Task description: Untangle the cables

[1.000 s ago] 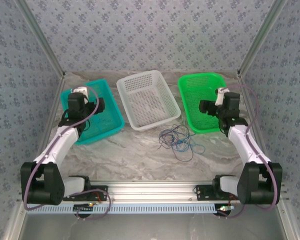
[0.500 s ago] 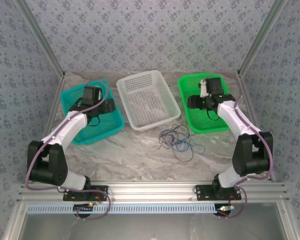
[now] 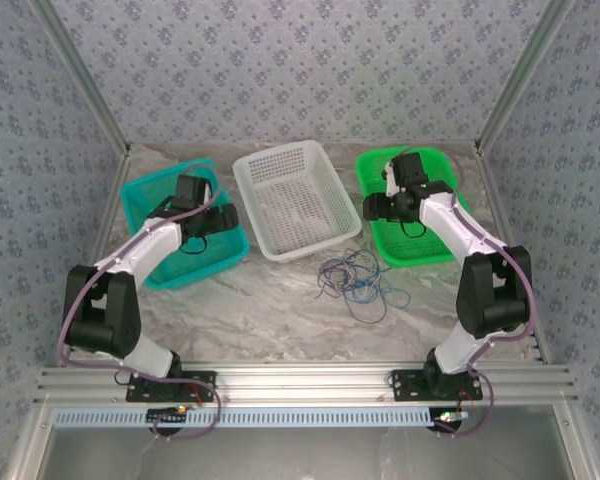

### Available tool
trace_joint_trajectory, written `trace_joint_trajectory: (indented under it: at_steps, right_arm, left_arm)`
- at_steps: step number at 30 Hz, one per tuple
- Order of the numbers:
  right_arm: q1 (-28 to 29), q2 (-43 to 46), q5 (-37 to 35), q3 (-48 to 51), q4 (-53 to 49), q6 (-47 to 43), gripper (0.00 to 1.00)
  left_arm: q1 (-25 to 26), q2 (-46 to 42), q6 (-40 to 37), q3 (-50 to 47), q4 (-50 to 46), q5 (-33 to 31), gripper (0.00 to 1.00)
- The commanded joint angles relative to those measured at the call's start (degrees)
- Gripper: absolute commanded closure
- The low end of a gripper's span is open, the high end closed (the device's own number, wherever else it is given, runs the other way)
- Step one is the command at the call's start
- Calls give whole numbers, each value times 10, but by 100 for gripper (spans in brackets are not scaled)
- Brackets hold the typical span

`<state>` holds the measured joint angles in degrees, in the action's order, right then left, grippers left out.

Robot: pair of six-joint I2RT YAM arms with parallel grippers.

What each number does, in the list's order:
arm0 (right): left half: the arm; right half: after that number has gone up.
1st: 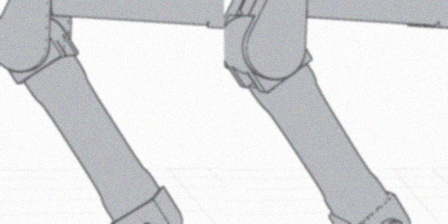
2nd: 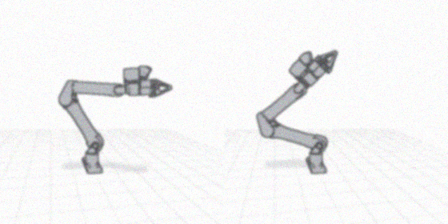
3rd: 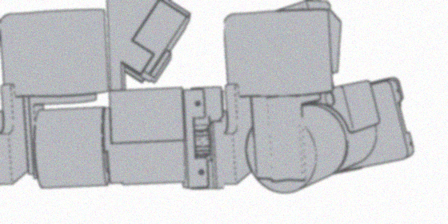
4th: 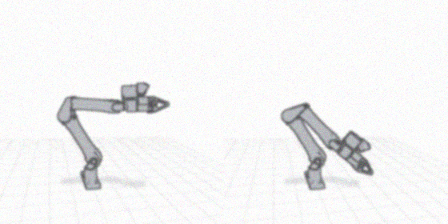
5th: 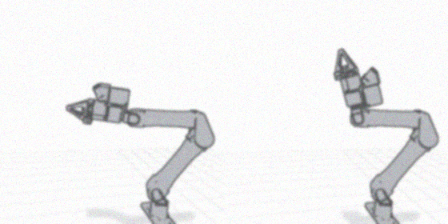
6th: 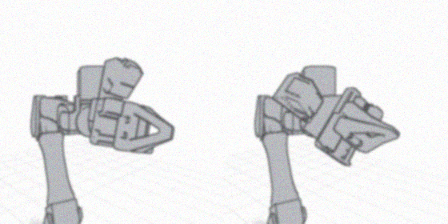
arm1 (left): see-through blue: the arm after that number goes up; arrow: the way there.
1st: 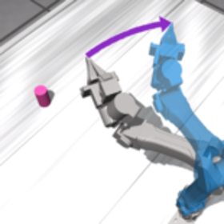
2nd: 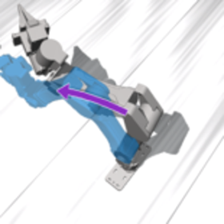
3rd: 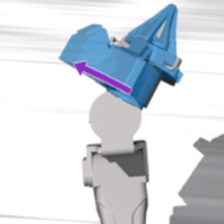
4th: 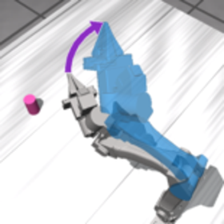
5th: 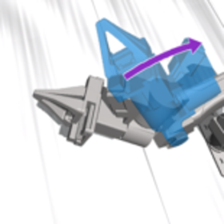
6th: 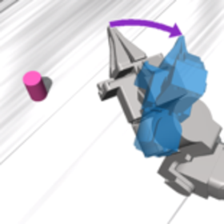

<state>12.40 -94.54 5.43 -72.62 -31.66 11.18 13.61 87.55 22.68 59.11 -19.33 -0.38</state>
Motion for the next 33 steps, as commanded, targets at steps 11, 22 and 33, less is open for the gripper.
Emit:
trace_joint_trajectory:
  at_steps: [11,22,33]
  right_arm:
    - [40,117,-39,77,-89,-4,28]
    - [117,227,-38,154,-170,135,34]
    - [182,281,18,291,-72,315,44]
  left_arm:
    - [76,3,-127,-23,57,132,12]
    - [125,-77,-165,-25,48,89,13]
    - [233,-109,-180,-28,91,78,11]
